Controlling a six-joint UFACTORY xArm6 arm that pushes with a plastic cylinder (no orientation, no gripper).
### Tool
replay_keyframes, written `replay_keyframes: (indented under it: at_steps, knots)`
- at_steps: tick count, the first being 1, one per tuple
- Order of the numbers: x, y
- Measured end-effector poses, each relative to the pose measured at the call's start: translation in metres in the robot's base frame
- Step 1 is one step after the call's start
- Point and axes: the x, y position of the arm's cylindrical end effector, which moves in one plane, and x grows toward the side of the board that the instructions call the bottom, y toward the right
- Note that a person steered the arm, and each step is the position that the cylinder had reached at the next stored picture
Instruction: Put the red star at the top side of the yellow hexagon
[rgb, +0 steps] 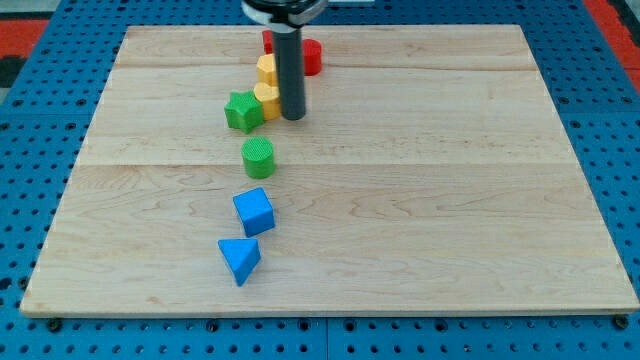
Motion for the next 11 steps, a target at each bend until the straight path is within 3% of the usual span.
replay_keyframes:
  at_steps: [1,3,4,6,7,8,11]
  knots:
    - [-0.060,0.077]
    - [-0.163,0.006]
    - [-0.162,-0.031]
    - [-0.139,-0.039]
    - [-0.164,-0.042]
    - [-0.153,-0.088]
    - [-0.113,-0.076]
